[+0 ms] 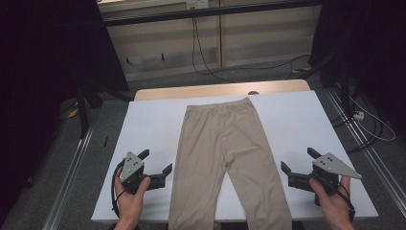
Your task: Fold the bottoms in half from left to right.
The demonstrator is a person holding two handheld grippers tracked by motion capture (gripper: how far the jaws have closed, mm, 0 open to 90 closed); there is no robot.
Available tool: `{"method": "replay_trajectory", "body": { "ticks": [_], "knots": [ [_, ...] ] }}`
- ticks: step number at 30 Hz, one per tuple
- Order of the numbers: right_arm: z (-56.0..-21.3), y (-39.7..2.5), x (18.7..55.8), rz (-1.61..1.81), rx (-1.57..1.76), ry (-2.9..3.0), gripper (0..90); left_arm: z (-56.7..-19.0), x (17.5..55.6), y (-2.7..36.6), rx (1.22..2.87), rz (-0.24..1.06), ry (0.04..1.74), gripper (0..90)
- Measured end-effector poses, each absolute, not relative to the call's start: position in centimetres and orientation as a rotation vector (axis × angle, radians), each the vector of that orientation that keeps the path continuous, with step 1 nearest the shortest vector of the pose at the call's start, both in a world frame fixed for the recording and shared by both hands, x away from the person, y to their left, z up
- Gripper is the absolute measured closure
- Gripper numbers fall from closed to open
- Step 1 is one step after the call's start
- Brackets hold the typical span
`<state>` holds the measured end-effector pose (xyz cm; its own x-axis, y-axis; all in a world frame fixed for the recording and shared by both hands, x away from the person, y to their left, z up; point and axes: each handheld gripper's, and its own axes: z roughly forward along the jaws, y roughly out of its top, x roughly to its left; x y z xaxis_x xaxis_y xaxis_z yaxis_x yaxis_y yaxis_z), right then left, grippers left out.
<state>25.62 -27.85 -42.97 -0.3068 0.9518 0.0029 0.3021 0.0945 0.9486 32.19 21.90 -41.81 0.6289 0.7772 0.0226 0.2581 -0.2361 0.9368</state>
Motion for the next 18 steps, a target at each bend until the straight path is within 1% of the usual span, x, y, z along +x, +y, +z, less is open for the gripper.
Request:
{"method": "replay_trajectory", "body": {
  "ticks": [7,14,16,18],
  "knots": [
    [-43.2,-27.4,25.7,1.229,1.236,1.758,1.9,-41.9,32.4,21.8,1.787,0.595,0.855,4.0],
    [-43.2,-26.5,25.6,1.264,1.212,1.803,2.1,-42.2,32.7,21.3,1.821,0.615,0.874,4.0],
    [-43.3,-26.0,25.7,1.265,1.198,1.821,2.1,-42.3,32.8,21.2,1.837,0.576,0.882,4.0],
    [-43.3,-25.5,25.7,1.260,1.188,1.840,2.1,-42.3,32.8,21.2,1.852,0.582,0.891,4.1]
  ]
}}
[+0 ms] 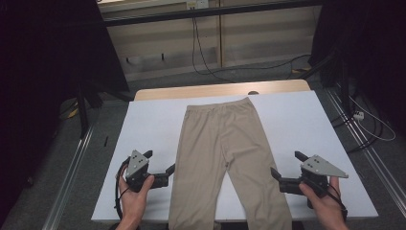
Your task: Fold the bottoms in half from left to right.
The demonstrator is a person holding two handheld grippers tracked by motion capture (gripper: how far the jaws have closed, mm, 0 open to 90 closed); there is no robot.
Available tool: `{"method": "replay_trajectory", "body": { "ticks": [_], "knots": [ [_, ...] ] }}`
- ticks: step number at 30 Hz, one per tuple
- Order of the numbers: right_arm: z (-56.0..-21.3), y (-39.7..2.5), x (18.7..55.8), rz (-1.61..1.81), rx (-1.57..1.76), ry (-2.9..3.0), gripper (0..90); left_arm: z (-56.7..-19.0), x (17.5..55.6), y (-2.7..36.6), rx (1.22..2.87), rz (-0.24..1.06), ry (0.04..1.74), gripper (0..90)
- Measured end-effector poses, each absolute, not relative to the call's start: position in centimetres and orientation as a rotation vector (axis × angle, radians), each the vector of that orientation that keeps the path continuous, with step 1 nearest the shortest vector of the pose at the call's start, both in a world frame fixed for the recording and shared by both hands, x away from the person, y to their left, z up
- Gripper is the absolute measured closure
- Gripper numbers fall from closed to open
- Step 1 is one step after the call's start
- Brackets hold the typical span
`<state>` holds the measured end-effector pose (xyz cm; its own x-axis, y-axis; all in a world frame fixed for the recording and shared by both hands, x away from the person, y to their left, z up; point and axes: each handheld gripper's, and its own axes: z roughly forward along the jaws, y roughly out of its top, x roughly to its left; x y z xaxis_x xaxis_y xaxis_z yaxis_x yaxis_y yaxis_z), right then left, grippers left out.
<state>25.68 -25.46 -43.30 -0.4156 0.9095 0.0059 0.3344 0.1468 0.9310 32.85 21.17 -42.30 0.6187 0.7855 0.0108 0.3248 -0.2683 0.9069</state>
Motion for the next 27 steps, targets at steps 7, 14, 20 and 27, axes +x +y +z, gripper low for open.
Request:
{"method": "replay_trajectory", "body": {
  "ticks": [7,14,20,27],
  "knots": [
    [-43.1,-23.3,26.0,1.321,1.218,1.892,2.3,-42.2,33.8,21.0,1.843,0.583,0.883,5.8],
    [-42.9,-20.9,26.6,1.335,1.153,1.997,3.5,-41.7,35.5,19.8,1.898,0.531,0.865,7.8],
    [-42.7,-18.1,27.1,1.317,1.080,2.098,7.5,-41.4,37.4,18.6,1.889,0.491,0.769,7.8],
    [-42.2,-15.3,28.1,1.352,1.028,2.178,10.6,-41.0,40.1,17.6,1.868,0.389,0.852,7.9]
  ]
}}
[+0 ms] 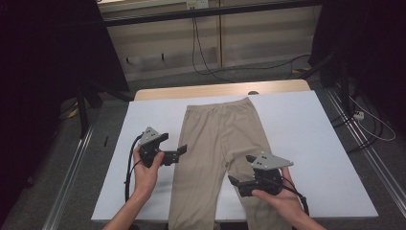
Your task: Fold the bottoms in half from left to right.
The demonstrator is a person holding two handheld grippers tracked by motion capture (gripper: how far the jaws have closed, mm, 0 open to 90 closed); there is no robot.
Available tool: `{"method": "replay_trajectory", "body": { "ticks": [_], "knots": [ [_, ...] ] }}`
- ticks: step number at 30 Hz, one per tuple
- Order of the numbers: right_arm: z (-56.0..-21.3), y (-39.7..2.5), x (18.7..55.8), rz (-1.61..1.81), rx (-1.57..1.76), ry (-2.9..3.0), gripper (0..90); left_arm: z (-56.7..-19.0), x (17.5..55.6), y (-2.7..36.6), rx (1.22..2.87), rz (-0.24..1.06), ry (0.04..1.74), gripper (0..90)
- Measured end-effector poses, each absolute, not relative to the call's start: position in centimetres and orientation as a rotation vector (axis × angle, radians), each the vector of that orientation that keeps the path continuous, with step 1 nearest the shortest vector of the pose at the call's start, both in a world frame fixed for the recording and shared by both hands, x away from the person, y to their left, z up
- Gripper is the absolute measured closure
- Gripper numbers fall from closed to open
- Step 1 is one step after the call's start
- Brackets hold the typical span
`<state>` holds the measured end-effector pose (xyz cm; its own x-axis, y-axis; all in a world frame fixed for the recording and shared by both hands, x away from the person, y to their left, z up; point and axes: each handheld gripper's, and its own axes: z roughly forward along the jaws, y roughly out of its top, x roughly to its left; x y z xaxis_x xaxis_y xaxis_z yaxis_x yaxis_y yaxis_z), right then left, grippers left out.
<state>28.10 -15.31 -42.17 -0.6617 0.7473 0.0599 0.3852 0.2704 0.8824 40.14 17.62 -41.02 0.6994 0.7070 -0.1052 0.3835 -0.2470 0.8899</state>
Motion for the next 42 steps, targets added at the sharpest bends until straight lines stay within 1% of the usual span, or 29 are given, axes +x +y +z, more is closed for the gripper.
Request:
{"method": "replay_trajectory", "body": {
  "ticks": [4,8,13,16,19,21,23,25,26,27,30,33,37,40,41,42],
  "knots": [
    [-41.8,-13.8,28.6,1.353,1.001,2.237,13.6,-40.7,41.4,16.9,1.891,0.382,0.847,8.1],
    [-41.3,-12.1,28.9,1.328,0.956,2.251,13.7,-40.6,42.9,16.4,1.932,0.409,0.847,9.0],
    [-40.8,-10.0,29.8,1.301,0.941,2.350,14.6,-40.5,44.6,16.2,1.924,0.429,0.867,9.5],
    [-40.7,-8.5,30.2,1.320,0.925,2.396,14.9,-40.5,45.5,15.9,1.909,0.420,0.840,9.2],
    [-40.7,-6.4,30.3,1.272,0.898,2.468,15.0,-40.9,46.6,15.5,1.931,0.479,0.822,8.3],
    [-40.7,-5.3,30.1,1.254,0.884,2.509,17.6,-41.4,47.6,15.3,1.942,0.459,0.835,8.3],
    [-40.7,-4.0,29.9,1.232,0.850,2.538,20.4,-41.8,48.3,15.3,1.911,0.448,0.862,8.3],
    [-40.8,-2.9,29.7,1.251,0.803,2.574,31.0,-42.0,48.8,15.4,1.887,0.441,0.886,8.3],
    [-40.8,-2.3,29.5,1.262,0.777,2.577,34.2,-42.1,48.9,15.4,1.887,0.449,0.890,8.3],
    [-41.0,-1.7,29.4,1.267,0.771,2.571,33.6,-42.1,48.9,15.6,1.895,0.460,0.897,8.3],
    [-41.8,0.3,29.2,1.240,0.738,2.601,42.7,-42.0,48.7,16.0,1.926,0.455,0.884,7.2],
    [-42.8,2.1,28.9,1.223,0.714,2.636,48.3,-42.1,48.5,16.2,1.954,0.473,0.886,6.0],
    [-44.0,3.7,28.6,1.141,0.691,2.625,48.8,-42.2,48.6,16.2,1.944,0.464,0.893,6.0],
    [-44.6,4.1,28.8,1.159,0.729,2.666,48.8,-42.3,48.5,16.0,1.948,0.453,0.892,6.0],
    [-44.7,4.3,28.7,1.142,0.739,2.670,48.4,-42.4,48.5,15.9,1.953,0.453,0.886,6.0],
    [-44.9,4.4,28.7,1.131,0.744,2.678,46.0,-42.4,48.5,15.8,1.958,0.458,0.882,6.0]
  ]
}}
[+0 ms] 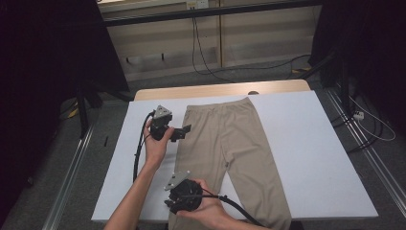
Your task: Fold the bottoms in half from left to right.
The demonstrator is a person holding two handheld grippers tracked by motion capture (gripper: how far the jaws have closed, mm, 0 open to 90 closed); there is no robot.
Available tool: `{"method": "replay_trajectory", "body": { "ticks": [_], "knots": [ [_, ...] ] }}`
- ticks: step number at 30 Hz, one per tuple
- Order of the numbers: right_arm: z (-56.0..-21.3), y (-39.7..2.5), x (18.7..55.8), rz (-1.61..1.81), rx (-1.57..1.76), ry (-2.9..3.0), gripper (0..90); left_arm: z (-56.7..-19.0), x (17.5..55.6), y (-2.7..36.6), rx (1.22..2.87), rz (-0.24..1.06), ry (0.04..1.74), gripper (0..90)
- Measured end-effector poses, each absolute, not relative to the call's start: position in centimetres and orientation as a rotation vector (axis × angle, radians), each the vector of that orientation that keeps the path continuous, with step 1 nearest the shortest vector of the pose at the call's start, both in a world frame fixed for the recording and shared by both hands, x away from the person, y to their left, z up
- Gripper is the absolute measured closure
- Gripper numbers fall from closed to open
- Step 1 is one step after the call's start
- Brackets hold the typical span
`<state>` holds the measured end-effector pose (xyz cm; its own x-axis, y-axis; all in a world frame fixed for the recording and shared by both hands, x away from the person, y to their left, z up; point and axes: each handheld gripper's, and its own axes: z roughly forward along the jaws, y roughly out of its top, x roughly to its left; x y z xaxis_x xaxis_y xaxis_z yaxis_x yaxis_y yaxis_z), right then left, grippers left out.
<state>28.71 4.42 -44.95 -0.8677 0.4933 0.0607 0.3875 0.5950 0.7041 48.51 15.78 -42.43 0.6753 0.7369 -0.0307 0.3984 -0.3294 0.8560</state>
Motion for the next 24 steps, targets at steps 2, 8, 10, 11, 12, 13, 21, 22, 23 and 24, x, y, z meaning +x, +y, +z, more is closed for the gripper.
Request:
{"method": "replay_trajectory", "body": {
  "ticks": [2,8,10,11,12,13,21,22,23,24],
  "knots": [
    [-45.0,4.6,28.5,1.135,0.762,2.676,43.0,-42.6,48.5,15.5,1.961,0.448,0.885,6.0],
    [-45.2,5.4,27.9,1.096,0.762,2.646,39.2,-42.5,48.3,15.1,1.942,0.438,0.899,6.3],
    [-45.2,5.2,27.9,1.090,0.787,2.628,46.8,-42.4,48.2,15.2,1.936,0.440,0.896,6.3],
    [-45.2,5.1,27.8,1.089,0.806,2.622,50.1,-42.4,48.2,15.3,1.935,0.440,0.897,6.3],
    [-45.3,4.9,27.8,1.093,0.797,2.613,54.8,-42.4,48.3,15.4,1.939,0.441,0.903,6.3],
    [-45.1,4.7,27.8,1.081,0.813,2.614,63.2,-42.4,48.3,15.5,1.940,0.443,0.907,6.2],
    [-45.0,4.2,27.8,1.046,0.846,2.601,75.7,-42.8,48.9,16.1,1.942,0.444,0.947,6.3],
    [-45.0,4.1,27.8,1.054,0.849,2.604,77.1,-42.9,49.0,16.1,1.935,0.439,0.943,6.3],
    [-45.0,4.0,28.0,1.057,0.843,2.612,86.3,-43.0,49.1,16.2,1.941,0.443,0.936,6.7],
    [-45.0,3.9,28.1,1.068,0.869,2.613,89.9,-43.1,49.2,16.1,1.939,0.456,0.930,7.1]
  ]
}}
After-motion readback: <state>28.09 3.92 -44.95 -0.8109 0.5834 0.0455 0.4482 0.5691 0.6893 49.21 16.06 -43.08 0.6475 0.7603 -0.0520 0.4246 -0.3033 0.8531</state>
